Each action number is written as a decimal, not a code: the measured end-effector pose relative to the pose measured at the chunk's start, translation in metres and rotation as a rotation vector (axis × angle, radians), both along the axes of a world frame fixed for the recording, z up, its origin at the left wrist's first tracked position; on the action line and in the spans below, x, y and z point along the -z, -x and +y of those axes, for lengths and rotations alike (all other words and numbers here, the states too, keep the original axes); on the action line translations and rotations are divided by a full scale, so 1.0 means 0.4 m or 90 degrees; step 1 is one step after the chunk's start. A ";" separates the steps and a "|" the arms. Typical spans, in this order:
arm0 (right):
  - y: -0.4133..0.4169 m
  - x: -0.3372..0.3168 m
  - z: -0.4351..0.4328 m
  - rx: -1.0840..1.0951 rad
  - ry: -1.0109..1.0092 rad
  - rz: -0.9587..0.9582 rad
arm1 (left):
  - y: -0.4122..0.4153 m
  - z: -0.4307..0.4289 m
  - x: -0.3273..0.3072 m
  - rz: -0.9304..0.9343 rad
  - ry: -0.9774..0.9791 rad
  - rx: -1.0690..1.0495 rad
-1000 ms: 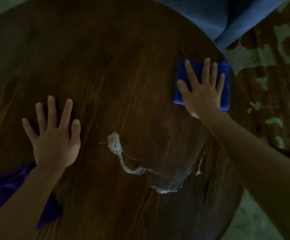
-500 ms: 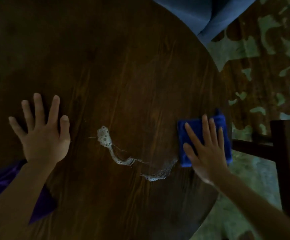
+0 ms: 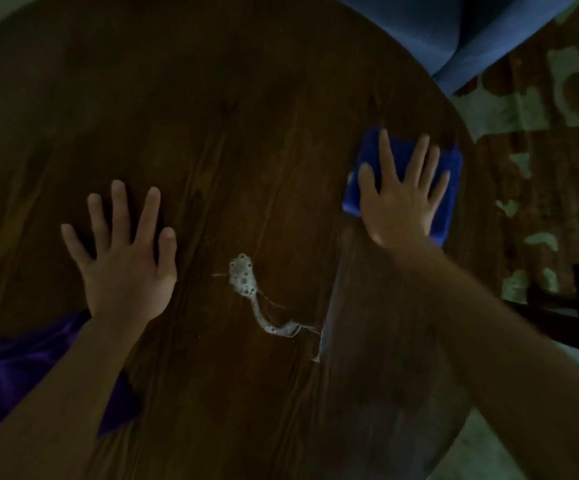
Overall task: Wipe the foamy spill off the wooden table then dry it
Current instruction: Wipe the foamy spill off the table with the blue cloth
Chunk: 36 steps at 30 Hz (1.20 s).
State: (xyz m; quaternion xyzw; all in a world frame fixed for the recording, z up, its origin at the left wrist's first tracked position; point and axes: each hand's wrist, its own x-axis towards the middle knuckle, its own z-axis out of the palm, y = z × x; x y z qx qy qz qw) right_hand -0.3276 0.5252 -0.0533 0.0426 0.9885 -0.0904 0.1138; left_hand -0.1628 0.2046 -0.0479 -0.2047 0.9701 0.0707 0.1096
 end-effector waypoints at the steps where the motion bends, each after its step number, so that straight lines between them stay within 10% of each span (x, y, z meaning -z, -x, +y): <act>1: 0.076 0.002 -0.016 -0.028 -0.007 -0.002 | 0.000 -0.001 0.001 0.002 0.001 -0.001; 18: -0.176 -0.017 0.197 -1.184 -0.049 -0.085 | 0.000 -0.003 0.005 0.001 -0.009 -0.010; 28: 0.291 0.004 0.082 -0.436 -0.062 0.026 | -0.001 0.001 0.013 0.020 -0.013 -0.022; 36: -0.216 -0.007 0.092 0.066 0.019 0.009 | -0.004 -0.002 0.010 0.011 -0.013 -0.022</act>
